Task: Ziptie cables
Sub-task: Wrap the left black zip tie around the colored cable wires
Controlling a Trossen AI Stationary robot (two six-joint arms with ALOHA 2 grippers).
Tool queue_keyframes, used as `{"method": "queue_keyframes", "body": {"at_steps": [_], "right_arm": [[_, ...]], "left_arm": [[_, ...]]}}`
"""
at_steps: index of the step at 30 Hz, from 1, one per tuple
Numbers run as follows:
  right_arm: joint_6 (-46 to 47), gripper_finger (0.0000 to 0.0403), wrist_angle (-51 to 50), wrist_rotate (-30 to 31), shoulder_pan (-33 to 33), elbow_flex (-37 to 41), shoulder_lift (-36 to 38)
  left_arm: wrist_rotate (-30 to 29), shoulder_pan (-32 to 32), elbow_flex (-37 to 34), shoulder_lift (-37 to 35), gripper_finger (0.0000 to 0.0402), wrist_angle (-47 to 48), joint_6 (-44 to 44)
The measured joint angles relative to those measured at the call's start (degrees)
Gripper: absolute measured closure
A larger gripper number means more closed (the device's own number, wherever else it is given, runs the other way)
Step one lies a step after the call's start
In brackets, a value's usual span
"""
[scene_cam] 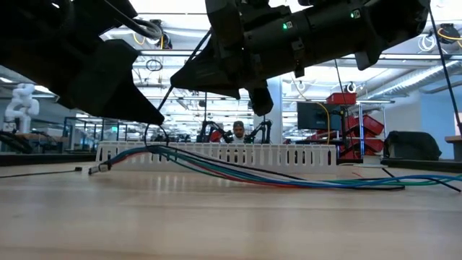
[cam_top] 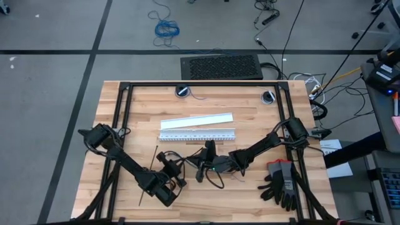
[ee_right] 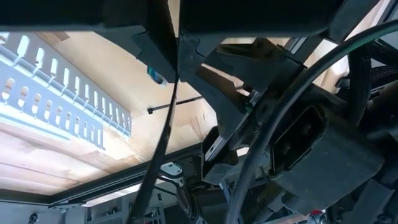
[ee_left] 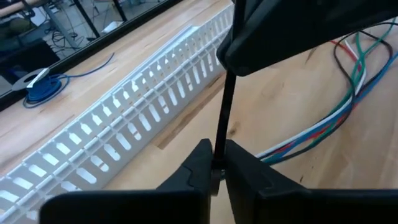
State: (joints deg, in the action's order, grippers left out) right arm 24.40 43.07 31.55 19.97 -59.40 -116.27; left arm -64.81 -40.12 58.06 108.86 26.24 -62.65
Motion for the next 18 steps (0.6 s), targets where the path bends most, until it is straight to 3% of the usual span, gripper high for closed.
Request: {"method": "queue_keyframes", "body": {"at_steps": [5,18], "right_arm": [[-1.63,0.0403,0.84,-0.15,0.0,0.07,-0.02],[-9.38,0.0402,3.89,1.3,-1.75,0.09,0.52]], "left_arm": [[1.17,-0.02,0.0,0.0,0.0388,-0.04,0.01],[5.45,-1.02,0.0,2.14,0.0389,-1.3,-2.27]]}}
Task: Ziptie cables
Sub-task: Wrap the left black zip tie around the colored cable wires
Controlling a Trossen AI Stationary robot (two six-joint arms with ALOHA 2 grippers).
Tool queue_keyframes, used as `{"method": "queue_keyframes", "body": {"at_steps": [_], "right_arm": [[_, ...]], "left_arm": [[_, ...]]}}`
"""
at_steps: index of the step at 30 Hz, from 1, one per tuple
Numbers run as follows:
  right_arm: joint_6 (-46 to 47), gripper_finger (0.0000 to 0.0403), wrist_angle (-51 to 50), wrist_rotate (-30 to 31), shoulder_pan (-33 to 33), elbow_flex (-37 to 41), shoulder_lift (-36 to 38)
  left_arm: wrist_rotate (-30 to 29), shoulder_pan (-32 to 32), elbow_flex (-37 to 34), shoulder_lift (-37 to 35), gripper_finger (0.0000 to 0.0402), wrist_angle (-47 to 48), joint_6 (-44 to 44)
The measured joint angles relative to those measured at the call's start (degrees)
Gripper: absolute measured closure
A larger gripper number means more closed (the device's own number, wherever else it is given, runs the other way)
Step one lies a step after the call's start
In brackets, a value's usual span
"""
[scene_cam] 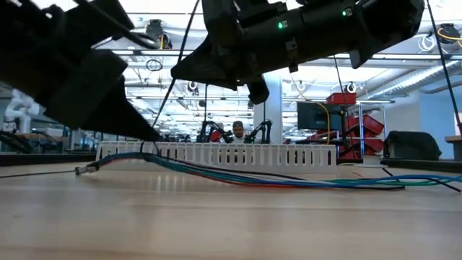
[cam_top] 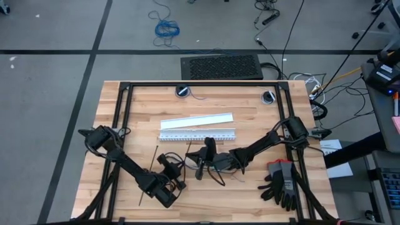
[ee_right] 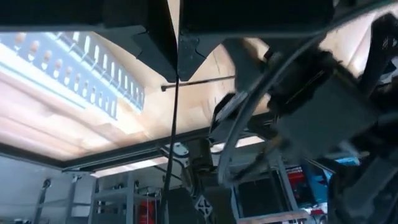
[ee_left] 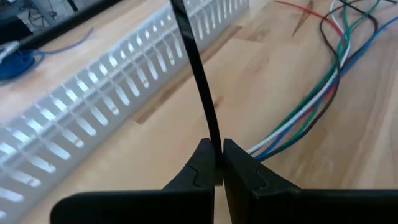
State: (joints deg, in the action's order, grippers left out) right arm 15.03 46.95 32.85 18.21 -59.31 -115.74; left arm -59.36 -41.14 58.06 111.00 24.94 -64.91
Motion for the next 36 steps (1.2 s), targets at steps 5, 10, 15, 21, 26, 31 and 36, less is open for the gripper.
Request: {"method": "queue_keyframes", "body": {"at_steps": [5,10,15,21,26,31,36], "right_arm": [[-2.15,0.0402,0.9,1.63,-0.63,0.0,0.0],[-4.22,0.0402,1.88,3.31,-0.69,-0.04,0.04],[-7.23,0.0402,4.33,5.04,-0.87,-0.11,0.18],[-10.17,0.0402,8.07,5.66,-1.06,-0.26,0.48],[-11.88,0.0402,8.46,5.46,-1.44,-0.26,0.46],[-29.43,0.0392,9.43,15.28,0.49,-0.26,0.86],[-58.56,0.0344,16.26,34.27,4.35,-0.26,3.24]], "left_arm": [[0.83,-0.67,-0.04,2.18,0.0389,-0.3,-2.73],[2.13,-0.81,-0.06,2.99,0.0389,-0.54,-3.81],[2.95,-1.01,-0.07,2.99,0.0389,-1.9,-3.77],[4.2,-1.1,-0.16,3.01,0.0389,-1.9,-3.35],[4.07,-1.1,-0.28,3.01,0.0389,-1.85,-3.62],[3.72,-1.1,-0.31,3.01,0.0389,-1.93,-3.65],[3.2,-1.07,-0.33,3.04,0.0389,-1.98,-3.75]]}}
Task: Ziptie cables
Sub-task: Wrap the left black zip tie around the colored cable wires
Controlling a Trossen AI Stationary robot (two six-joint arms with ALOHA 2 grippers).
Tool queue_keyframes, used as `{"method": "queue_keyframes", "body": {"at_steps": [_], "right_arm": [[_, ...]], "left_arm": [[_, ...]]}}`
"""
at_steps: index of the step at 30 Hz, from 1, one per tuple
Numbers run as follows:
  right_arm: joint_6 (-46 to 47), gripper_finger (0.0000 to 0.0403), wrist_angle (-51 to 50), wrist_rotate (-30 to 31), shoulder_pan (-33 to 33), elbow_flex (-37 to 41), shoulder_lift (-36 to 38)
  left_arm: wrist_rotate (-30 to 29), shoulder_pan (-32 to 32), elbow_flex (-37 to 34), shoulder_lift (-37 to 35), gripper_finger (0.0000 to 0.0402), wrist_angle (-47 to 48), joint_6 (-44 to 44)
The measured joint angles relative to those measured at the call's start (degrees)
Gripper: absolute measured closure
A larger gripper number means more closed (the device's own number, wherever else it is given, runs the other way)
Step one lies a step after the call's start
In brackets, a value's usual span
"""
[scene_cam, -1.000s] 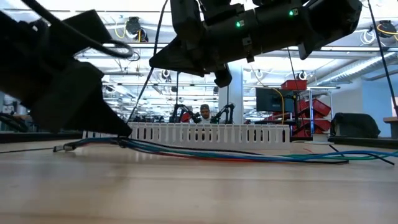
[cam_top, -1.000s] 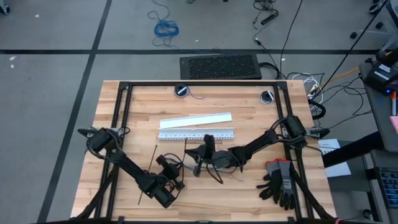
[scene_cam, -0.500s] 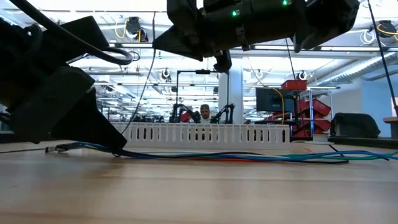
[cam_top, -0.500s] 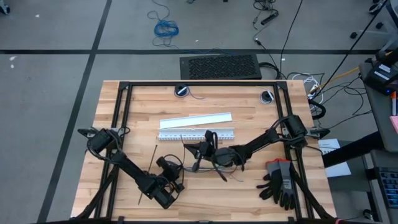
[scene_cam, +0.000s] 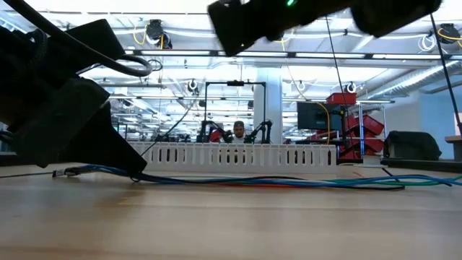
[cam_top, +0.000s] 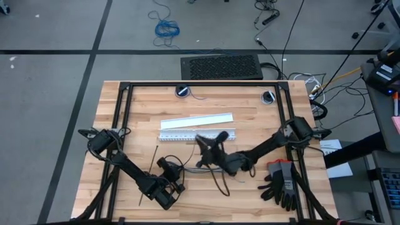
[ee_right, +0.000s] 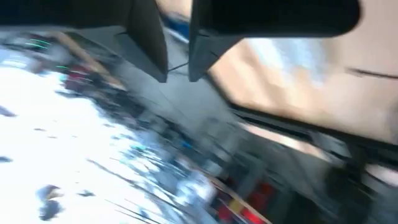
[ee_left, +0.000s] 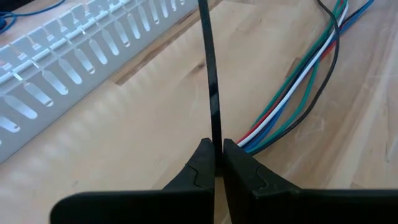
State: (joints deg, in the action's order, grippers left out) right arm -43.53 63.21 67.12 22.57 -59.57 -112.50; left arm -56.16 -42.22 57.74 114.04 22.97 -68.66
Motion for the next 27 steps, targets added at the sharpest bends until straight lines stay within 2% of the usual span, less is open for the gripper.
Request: {"method": "queue_keyframes", "body": {"at_steps": [2,4,6,8,10,13,15,18,20,23,27], "right_arm": [[-4.6,0.0318,1.85,5.98,1.82,0.0,1.13],[-3.91,0.029,2.06,10.06,4.29,0.0,2.01],[2.93,0.0266,1.77,11.68,7.03,0.0,2.14],[14.21,0.0251,-2.42,11.5,9.54,0.02,2.14],[28.8,0.0245,-10.59,6.81,11.6,0.02,2.12],[50.76,0.0247,-21.63,-6.03,12.43,0.04,1.76],[60.05,0.0251,-25.49,-11.76,11.54,0.04,0.43],[65.85,0.0256,-26.43,-15.85,9.58,0.15,-2.96],[69.04,0.0256,-24.28,-20.87,7.68,0.13,-4.91],[72.39,0.0256,-19.04,-27.8,3.81,0.07,-9.07],[73.01,0.0257,-9.57,-31.56,-0.13,0.13,-13.3]], "left_arm": [[-0.41,0.02,0.0,0.0,0.0389,0.0,0.0],[-0.75,0.02,0.0,0.0,0.0389,-0.05,-0.07],[-1.44,0.02,0.0,0.0,0.0389,-0.21,-0.07],[-2.29,0.02,0.0,0.0,0.0389,-0.51,-0.07],[-2.51,0.13,0.0,0.0,0.0389,-0.58,-0.07],[-2.64,0.24,0.0,0.0,0.0389,-0.59,-0.04],[-2.92,0.24,0.0,0.0,0.0389,-0.58,-0.03],[-3.79,0.24,0.0,0.0,0.0389,-0.57,0.01],[-4.16,0.38,0.0,0.0,0.0389,-0.59,0.28],[-4.25,0.81,0.0,0.0,0.0389,-0.62,0.74],[-4.36,1.14,0.0,0.0,0.0389,-1.61,1.68]]}}
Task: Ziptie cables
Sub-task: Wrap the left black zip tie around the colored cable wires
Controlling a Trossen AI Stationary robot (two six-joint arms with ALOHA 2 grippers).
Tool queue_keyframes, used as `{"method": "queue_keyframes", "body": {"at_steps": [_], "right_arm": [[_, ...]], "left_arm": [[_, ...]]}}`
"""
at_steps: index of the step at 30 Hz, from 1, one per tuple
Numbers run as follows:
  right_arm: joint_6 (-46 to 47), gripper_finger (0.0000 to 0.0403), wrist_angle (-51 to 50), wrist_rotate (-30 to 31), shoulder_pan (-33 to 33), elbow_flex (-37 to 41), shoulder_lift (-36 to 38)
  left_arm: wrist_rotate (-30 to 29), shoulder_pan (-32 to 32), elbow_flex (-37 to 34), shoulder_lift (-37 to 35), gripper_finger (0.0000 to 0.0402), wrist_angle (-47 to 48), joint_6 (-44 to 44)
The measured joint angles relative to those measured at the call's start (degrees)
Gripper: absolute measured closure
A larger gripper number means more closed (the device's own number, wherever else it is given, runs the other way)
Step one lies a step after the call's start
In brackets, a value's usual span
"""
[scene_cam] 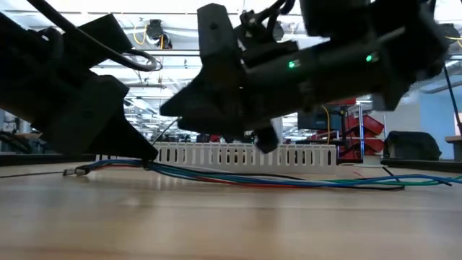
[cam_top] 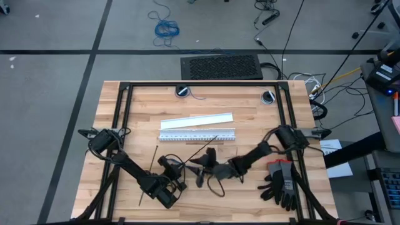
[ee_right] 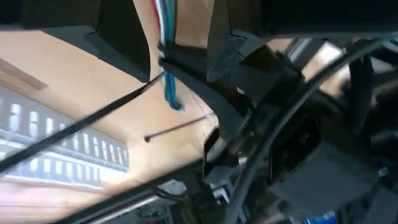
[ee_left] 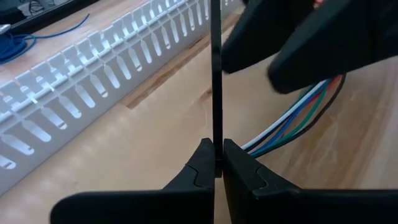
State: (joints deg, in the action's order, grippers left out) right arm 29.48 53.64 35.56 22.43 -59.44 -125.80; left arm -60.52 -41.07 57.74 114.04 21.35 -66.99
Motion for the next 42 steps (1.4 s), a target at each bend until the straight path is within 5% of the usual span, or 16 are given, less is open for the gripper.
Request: {"method": "queue_keyframes", "body": {"at_steps": [9,18,31,42], "right_arm": [[1.59,0.0268,4.91,-5.71,-4.34,-0.02,-2.53],[-0.22,0.0395,4.56,-7.18,-4.05,-0.02,-2.56],[-5.55,0.0402,4.2,-6.99,-4.04,-0.04,-2.56],[-9.19,0.0403,5.73,-5.73,-4.32,-0.02,-1.61]], "left_arm": [[-0.59,0.06,0.0,0.0,0.0389,0.01,-0.06],[-0.62,0.12,0.0,0.0,0.0389,-0.04,-0.17],[2.67,0.28,0.09,0.0,0.0369,-1.71,-0.26],[2.72,-0.07,0.11,0.11,0.0392,-2.39,-0.26]]}}
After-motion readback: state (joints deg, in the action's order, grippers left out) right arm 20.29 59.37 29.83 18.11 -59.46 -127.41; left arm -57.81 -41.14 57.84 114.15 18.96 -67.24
